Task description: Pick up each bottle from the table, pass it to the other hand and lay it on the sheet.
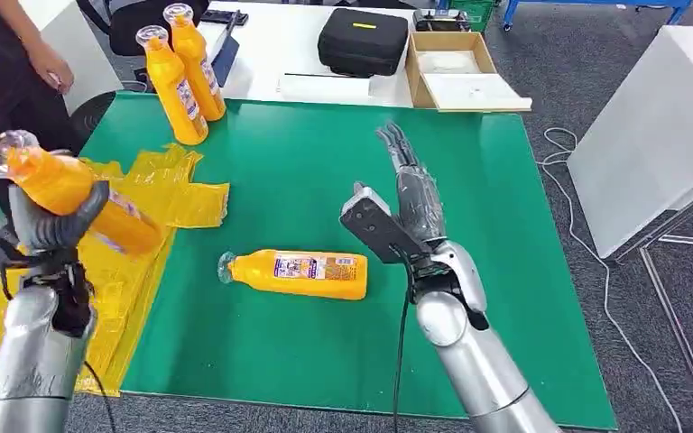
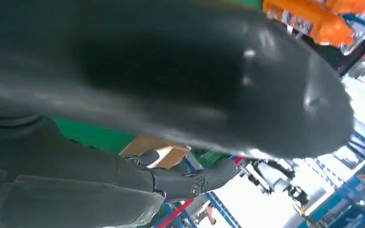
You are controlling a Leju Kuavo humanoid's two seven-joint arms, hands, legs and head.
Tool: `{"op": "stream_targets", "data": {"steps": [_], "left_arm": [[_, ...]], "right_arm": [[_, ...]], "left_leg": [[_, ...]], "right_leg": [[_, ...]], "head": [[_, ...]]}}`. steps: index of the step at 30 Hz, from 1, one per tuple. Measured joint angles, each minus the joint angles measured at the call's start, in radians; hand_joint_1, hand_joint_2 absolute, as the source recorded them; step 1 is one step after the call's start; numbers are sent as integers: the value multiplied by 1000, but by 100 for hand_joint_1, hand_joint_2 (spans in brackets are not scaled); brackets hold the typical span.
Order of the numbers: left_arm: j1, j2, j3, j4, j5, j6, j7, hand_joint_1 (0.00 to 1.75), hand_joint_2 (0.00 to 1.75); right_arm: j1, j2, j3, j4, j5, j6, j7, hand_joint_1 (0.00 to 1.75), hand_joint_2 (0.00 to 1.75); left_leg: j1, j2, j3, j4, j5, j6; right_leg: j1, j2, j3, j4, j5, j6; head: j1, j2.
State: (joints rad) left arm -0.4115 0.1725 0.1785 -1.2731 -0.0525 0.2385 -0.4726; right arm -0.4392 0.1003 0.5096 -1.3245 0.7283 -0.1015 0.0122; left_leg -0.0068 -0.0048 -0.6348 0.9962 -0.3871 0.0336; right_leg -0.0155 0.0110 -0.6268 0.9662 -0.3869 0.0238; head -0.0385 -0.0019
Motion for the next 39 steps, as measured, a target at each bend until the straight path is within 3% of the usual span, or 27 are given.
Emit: {"op": "stream_targets", "data": {"steps": [3,8,13,18,26,39], "left_arm": [[-77,23,-22,77,-355,231,1,175,175],[-160,39,-58,286,-661,432,-39,175,175],[-181,25,6,390,-1092,453,-46,175,175],[-169,-6,62,446,-1369,456,36,175,175],[-131,-32,68,512,-1426,457,94,175,175],[-44,-70,87,588,-1416,457,80,175,175]], "right_arm": [[-3,-3,16,10,-15,4,0,0,0],[-24,-6,54,35,-69,19,-10,0,0],[-34,-19,92,53,-100,18,-14,0,0],[-34,-29,116,61,-108,19,-16,0,0],[-38,-36,146,85,-114,24,-35,0,0],[-82,-2,192,165,-135,27,-66,0,0]], "left_leg": [[0,-1,0,0,0,0],[0,0,0,0,1,0],[0,0,0,0,1,0],[-1,0,0,0,0,0],[-1,0,0,0,0,0],[0,0,0,0,0,0]], "right_leg": [[0,-1,0,0,0,0],[0,0,0,1,1,0],[0,-1,0,1,1,-1],[0,-1,0,1,1,-1],[0,-1,0,1,1,-1],[0,-1,0,1,0,-1]], "head": [[0,0],[0,0],[0,0],[0,0],[0,0],[0,0]]}}
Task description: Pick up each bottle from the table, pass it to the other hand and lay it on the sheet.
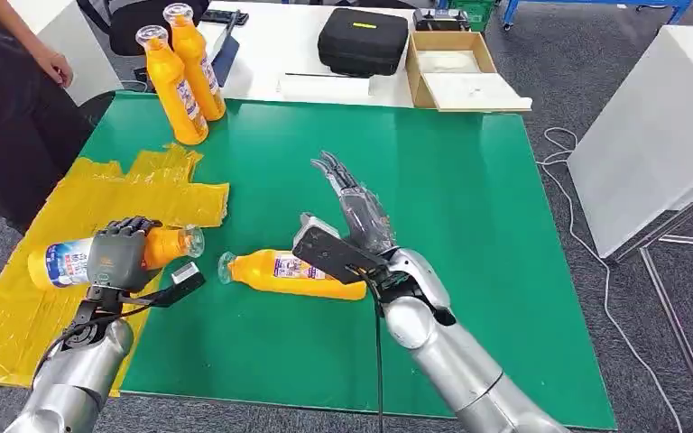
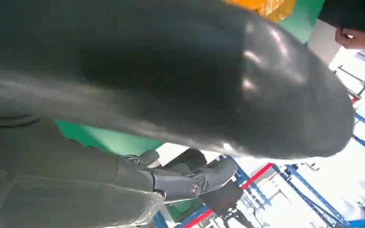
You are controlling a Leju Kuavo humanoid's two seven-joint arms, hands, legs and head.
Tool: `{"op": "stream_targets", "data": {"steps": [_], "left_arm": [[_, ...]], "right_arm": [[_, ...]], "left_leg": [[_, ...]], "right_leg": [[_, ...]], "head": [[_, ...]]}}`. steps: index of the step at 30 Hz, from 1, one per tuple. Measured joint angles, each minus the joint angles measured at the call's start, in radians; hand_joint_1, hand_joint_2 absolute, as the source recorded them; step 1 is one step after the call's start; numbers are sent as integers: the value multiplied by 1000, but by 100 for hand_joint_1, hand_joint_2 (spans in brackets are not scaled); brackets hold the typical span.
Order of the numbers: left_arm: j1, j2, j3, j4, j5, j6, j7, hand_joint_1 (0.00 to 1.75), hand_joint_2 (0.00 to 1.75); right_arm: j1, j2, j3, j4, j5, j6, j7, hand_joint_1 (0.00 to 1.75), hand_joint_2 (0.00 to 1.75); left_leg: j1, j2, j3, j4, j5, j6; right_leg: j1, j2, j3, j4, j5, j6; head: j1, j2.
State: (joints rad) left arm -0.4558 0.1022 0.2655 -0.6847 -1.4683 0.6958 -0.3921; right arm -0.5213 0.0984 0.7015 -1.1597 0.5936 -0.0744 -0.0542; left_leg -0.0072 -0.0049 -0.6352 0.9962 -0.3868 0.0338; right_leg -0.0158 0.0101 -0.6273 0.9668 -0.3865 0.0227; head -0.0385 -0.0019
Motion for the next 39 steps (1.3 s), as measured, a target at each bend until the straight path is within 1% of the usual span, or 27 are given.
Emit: {"op": "stream_targets", "data": {"steps": [1,2,3,4,8,9,13,18,20,23,24,26,29,31,37,39], "left_arm": [[-1,-3,0,9,0,0,8,175,175],[-1,-5,0,17,0,0,15,169,175],[0,-7,0,25,0,0,19,5,175],[1,-10,0,32,0,0,23,0,175],[2,-14,0,68,-9,0,41,0,175],[2,-15,0,76,-16,0,50,0,0],[1,-18,0,114,-51,1,80,0,0],[-16,-22,-6,175,-48,2,124,0,0],[-35,-23,-5,216,0,2,117,0,0],[-58,-22,10,254,83,2,76,0,0],[-64,-21,15,263,98,2,68,0,0],[-74,-17,25,280,121,2,52,0,0],[-85,-9,68,296,264,-23,-41,0,0],[-95,1,114,307,341,-49,-78,0,0],[-102,12,166,318,355,-58,-96,0,0],[-103,14,178,321,393,-74,-125,0,0]], "right_arm": [[0,0,1,3,1,1,0,0,0],[0,0,1,5,3,2,0,0,0],[1,1,2,8,4,3,0,0,0],[1,1,3,10,6,3,0,0,0],[2,7,5,17,24,9,-3,0,0],[2,8,6,18,21,5,-3,0,0],[-1,8,26,25,2,-18,6,0,0],[2,8,27,25,46,9,9,0,0],[6,8,27,26,76,29,13,0,0],[6,15,27,47,112,56,15,0,0],[6,18,27,57,117,56,15,0,175],[7,22,27,72,125,56,14,0,175],[8,29,27,93,141,56,14,0,175],[10,32,26,106,147,56,14,0,175],[13,37,26,127,149,56,13,0,175],[14,38,25,130,152,56,13,0,175]], "left_leg": [[0,0,0,0,0,0],[0,0,0,0,0,0],[0,0,0,0,0,0],[0,0,0,0,0,0],[0,0,0,0,0,0],[0,0,0,0,0,0],[0,0,0,0,0,0],[0,0,0,0,0,0],[0,0,0,0,0,0],[0,0,0,0,0,0],[0,0,0,0,0,0],[0,0,1,0,0,0],[0,0,1,0,0,0],[1,1,1,0,0,0],[1,0,1,0,1,-1],[1,1,1,0,1,-1]], "right_leg": [[0,0,0,0,0,0],[0,0,0,0,0,0],[0,0,0,0,0,0],[0,0,0,0,0,0],[0,0,0,0,0,0],[0,0,0,0,0,0],[0,0,0,0,0,0],[0,0,0,0,0,0],[0,0,0,0,0,0],[0,0,1,0,0,0],[0,0,1,0,0,0],[0,0,1,0,0,0],[0,0,1,0,0,0],[0,0,0,0,1,-2],[0,0,0,1,1,-2],[0,0,0,1,1,-2]], "head": [[0,0],[0,0],[0,0],[0,0],[0,0],[0,0],[0,0],[0,0],[0,0],[0,0],[0,0],[0,0],[0,0],[0,0],[0,0],[0,0]]}}
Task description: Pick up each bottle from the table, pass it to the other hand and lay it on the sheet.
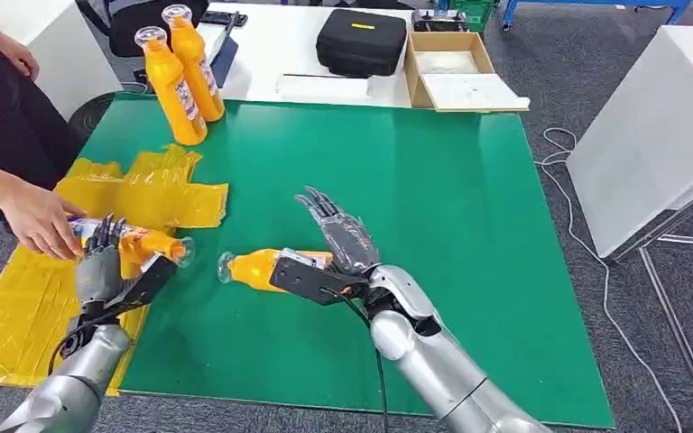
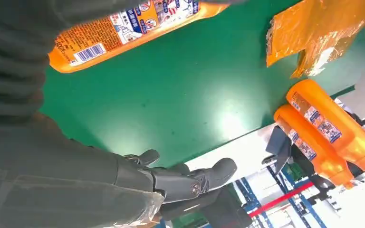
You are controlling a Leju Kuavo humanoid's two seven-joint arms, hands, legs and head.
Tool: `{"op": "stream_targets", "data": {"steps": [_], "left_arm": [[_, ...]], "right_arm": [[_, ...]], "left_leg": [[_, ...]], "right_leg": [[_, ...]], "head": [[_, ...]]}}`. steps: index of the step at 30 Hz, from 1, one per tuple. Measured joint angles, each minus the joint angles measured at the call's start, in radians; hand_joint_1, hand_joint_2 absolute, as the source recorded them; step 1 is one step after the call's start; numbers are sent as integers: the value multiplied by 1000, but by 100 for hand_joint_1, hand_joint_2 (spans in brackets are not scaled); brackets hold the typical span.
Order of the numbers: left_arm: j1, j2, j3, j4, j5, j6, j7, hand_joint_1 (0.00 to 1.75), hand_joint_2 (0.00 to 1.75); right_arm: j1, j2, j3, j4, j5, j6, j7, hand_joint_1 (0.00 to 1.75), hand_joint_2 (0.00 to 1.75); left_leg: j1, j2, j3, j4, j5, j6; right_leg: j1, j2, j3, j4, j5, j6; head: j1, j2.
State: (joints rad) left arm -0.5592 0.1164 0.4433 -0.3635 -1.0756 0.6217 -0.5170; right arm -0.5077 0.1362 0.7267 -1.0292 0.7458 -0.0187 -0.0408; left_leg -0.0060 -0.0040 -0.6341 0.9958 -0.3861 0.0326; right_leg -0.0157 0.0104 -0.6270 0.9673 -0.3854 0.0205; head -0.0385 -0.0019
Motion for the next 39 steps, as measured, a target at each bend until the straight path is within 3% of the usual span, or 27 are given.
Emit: {"op": "stream_targets", "data": {"steps": [4,6,10,15,20,39], "left_arm": [[-15,15,73,-18,315,-194,-156,0,0],[-6,29,86,-76,518,-296,-176,0,0],[42,50,38,-244,852,-363,-179,0,0],[62,50,-78,-386,876,-318,-166,0,0],[37,50,-161,-389,910,-291,-172,0,0],[26,41,-206,-388,955,-291,-183,0,0]], "right_arm": [[1,0,-6,16,12,11,-1,0,175],[0,0,-8,37,21,15,-2,0,175],[-2,0,-14,94,51,7,19,0,175],[11,-4,-26,146,114,-21,110,0,175],[50,-9,-32,178,156,-29,136,0,175],[21,11,-47,306,190,0,142,0,175]], "left_leg": [[0,0,0,0,1,-1],[0,0,0,0,1,-1],[2,-1,0,0,2,-2],[0,-6,0,0,1,-2],[0,-2,-2,0,1,-2],[0,-1,-2,0,2,-2]], "right_leg": [[0,0,0,0,0,0],[0,0,0,0,0,0],[0,0,-2,0,0,-1],[0,-6,-3,0,0,-1],[0,-3,-1,0,1,0],[0,-3,-2,0,1,0]], "head": [[0,0],[0,0],[0,0],[1,0],[0,0],[0,0]]}}
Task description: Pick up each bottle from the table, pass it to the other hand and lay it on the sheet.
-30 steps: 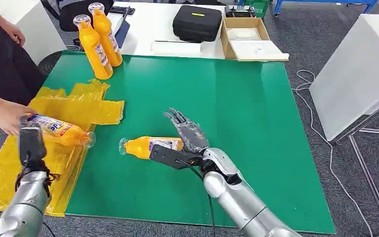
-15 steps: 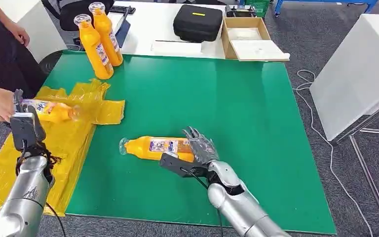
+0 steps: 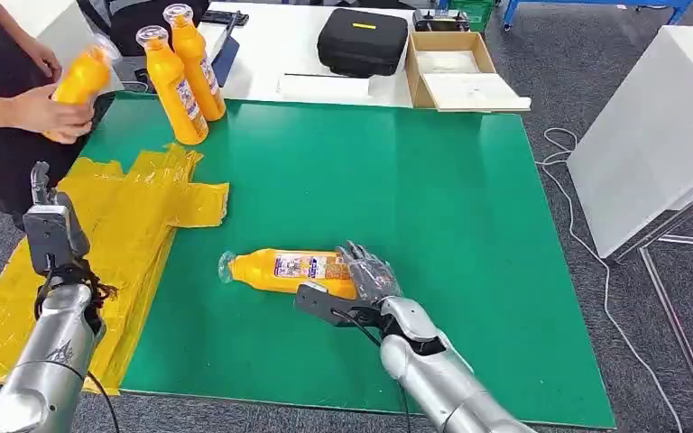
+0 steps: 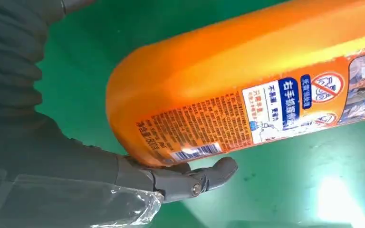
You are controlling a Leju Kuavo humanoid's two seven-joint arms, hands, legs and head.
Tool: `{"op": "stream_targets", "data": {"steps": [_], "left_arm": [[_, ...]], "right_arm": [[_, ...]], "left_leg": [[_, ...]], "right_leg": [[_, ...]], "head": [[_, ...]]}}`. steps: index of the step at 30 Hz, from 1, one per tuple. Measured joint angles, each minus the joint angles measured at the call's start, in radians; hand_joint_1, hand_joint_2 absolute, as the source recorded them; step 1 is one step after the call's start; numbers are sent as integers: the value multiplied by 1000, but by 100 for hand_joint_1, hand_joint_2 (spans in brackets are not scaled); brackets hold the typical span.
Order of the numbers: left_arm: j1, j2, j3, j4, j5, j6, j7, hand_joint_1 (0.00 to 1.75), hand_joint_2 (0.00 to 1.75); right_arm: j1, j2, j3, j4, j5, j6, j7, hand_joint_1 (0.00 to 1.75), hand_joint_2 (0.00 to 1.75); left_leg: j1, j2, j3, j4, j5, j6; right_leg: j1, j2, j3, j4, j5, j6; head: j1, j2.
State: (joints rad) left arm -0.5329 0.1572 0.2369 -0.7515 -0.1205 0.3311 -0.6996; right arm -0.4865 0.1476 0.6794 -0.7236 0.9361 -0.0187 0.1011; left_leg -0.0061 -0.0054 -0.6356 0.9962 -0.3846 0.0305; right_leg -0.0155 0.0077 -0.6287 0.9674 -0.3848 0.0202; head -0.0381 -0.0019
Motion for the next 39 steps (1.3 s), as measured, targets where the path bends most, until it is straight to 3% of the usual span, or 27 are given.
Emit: {"op": "stream_targets", "data": {"steps": [14,28,32,33,34,39], "left_arm": [[-7,-11,-4,0,6,-4,0,0,0],[-7,-11,0,0,16,-5,2,0,0],[1,-18,15,-6,23,-6,15,0,0],[1,-20,15,-8,21,-5,17,0,0],[0,-23,15,-9,15,-4,19,0,0],[-16,-33,34,-9,10,-3,38,0,0]], "right_arm": [[-67,52,15,82,107,-19,59,0,175],[-71,97,34,142,145,-4,77,0,175],[-82,133,47,190,186,40,101,0,175],[-83,136,47,194,188,42,104,31,175],[-87,140,47,203,196,47,110,166,175],[-120,159,50,258,240,96,129,175,175]], "left_leg": [[0,0,0,0,0,0],[0,0,0,0,0,0],[0,0,0,0,0,0],[0,0,0,0,0,0],[0,0,0,0,0,0],[0,1,0,0,0,0]], "right_leg": [[0,0,0,0,0,0],[0,0,0,0,0,0],[0,0,0,0,0,0],[0,0,0,0,0,0],[0,0,0,0,0,0],[0,0,0,0,0,0]], "head": [[0,0],[0,0],[0,0],[0,0],[0,0],[0,0]]}}
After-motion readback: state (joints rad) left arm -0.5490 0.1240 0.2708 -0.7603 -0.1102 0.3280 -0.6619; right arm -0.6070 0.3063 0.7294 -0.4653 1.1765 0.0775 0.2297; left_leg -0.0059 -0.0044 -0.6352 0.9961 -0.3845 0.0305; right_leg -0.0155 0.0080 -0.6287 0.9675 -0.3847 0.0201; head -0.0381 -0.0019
